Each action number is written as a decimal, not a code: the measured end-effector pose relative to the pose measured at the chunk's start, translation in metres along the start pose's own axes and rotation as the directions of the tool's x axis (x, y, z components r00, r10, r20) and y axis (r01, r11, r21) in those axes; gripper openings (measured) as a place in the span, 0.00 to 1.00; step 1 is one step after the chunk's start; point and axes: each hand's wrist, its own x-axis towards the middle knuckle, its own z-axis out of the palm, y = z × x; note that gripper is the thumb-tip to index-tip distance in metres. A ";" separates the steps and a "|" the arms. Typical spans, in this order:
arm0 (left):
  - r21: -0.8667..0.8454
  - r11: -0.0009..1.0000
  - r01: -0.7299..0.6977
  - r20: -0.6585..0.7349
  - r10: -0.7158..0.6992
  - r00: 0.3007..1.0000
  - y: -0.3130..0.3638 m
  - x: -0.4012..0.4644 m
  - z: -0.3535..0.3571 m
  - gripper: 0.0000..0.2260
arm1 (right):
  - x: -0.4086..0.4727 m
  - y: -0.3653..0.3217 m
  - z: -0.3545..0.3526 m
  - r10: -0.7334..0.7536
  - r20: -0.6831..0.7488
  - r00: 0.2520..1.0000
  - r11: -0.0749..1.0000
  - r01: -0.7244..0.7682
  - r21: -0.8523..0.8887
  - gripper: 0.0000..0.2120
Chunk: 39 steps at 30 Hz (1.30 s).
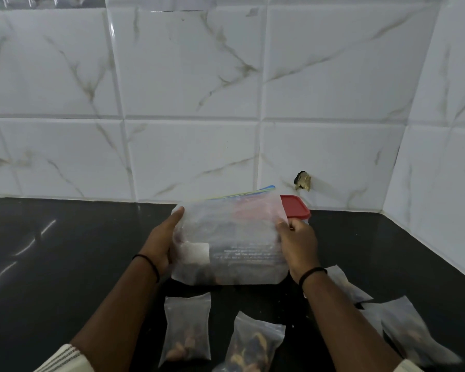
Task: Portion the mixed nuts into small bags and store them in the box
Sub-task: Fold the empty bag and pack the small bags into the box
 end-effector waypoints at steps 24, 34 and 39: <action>-0.101 0.995 0.014 0.147 0.001 0.989 0.027 -0.004 -0.002 0.12 | 0.011 -0.020 -0.026 0.208 0.292 0.933 0.964 -0.246 0.101 0.08; 0.138 0.983 -0.121 0.085 0.110 0.990 0.123 -0.006 0.020 0.08 | 0.046 -0.126 -0.043 0.198 0.358 0.913 0.935 -0.286 0.212 0.14; 0.223 0.958 -0.181 0.113 0.159 0.981 0.146 -0.014 0.000 0.05 | 0.041 -0.151 -0.037 0.103 0.388 0.916 0.982 -0.156 0.106 0.03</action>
